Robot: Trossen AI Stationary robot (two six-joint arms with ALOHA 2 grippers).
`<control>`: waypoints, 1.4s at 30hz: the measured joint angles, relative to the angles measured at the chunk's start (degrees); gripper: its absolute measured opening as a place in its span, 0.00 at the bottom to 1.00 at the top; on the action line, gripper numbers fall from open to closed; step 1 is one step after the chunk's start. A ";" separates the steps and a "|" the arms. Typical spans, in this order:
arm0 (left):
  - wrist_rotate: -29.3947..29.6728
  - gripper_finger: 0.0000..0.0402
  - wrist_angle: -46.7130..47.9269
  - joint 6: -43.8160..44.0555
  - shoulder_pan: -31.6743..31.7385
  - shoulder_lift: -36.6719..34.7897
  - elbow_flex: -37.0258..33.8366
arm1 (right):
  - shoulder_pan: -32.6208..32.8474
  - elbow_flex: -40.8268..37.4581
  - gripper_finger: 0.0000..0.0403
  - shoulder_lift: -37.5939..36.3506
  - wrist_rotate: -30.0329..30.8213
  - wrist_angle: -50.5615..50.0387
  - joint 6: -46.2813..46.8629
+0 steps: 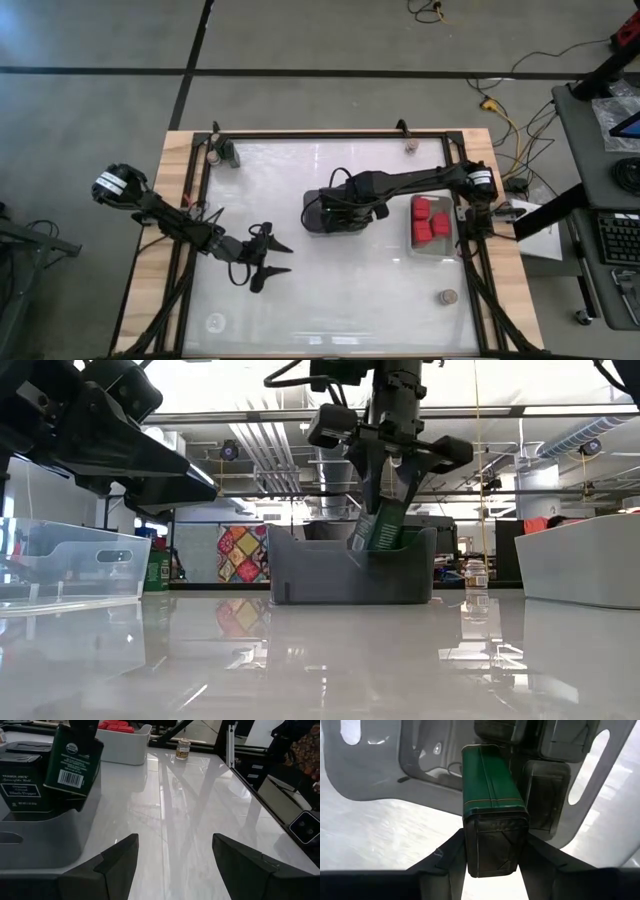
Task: Sort spices by type
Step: Put the green spice can into the gray bin
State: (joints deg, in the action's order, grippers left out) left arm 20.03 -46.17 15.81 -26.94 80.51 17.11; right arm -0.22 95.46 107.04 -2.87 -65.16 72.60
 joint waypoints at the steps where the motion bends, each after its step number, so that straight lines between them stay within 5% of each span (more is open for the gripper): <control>1: 0.00 0.60 0.00 -0.06 0.00 0.00 0.00 | -0.06 0.00 0.36 0.00 0.00 -0.08 -0.01; 18: -1.60 0.60 -1.62 -0.28 -0.02 -0.02 0.02 | -0.08 -0.37 0.47 0.00 3.50 0.12 0.40; 24: -1.57 0.60 -1.60 -0.31 -0.02 -0.02 0.02 | 1.78 1.86 0.50 0.00 10.51 0.79 -2.08; 28: -1.57 0.60 -1.60 -0.74 -0.02 -0.02 0.02 | 4.27 2.91 0.51 0.00 15.37 7.18 -14.33; 42: -1.57 0.60 -1.69 0.62 -0.04 -0.02 0.02 | 0.29 0.72 0.48 0.00 16.01 12.43 -64.09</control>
State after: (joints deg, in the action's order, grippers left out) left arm 18.46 -47.87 16.43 -26.98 80.49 17.12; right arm 0.07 96.18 107.04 13.14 -52.72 8.51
